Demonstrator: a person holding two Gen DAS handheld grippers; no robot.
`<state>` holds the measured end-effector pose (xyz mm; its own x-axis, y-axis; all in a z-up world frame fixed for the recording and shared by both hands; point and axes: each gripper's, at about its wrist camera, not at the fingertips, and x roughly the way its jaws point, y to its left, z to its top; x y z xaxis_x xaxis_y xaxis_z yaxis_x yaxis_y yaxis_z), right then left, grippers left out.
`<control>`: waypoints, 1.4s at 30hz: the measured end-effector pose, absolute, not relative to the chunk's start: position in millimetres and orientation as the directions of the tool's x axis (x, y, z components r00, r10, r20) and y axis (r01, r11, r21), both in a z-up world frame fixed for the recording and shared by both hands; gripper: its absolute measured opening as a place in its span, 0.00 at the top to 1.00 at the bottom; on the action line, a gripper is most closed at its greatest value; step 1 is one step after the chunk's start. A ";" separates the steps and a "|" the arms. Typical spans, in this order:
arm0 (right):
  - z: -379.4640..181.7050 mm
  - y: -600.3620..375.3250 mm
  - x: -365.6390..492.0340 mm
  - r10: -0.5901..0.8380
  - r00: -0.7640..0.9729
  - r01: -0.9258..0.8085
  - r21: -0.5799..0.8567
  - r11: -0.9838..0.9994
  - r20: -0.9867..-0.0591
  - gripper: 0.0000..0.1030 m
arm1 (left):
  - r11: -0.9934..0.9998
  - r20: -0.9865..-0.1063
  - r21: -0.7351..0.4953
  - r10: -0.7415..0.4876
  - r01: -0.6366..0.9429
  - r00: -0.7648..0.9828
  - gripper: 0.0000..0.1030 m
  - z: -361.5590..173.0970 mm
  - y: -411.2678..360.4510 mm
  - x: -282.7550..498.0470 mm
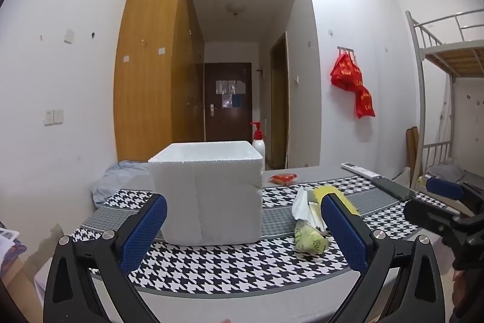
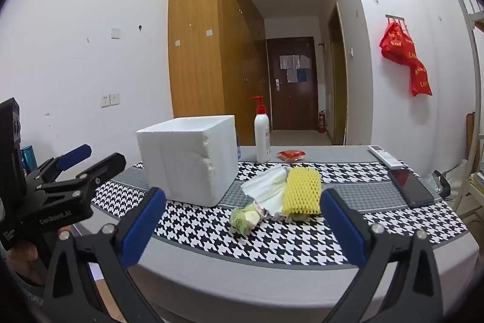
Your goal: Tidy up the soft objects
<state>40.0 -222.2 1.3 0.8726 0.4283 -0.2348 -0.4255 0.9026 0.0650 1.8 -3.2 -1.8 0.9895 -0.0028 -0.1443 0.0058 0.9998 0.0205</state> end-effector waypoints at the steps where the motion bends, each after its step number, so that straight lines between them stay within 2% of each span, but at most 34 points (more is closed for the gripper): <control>1: 1.5 -222.6 40.3 0.427 0.873 -0.424 0.065 0.903 -0.237 0.00 | 1.000 -0.150 0.014 -0.006 0.008 0.989 0.01 -3.0 -2.5 2.6; 42: 3.8 -222.6 36.8 0.428 0.874 -0.426 0.061 0.902 -0.230 0.00 | 1.000 -0.138 -0.011 -0.009 0.007 0.990 0.01 4.9 2.5 -3.1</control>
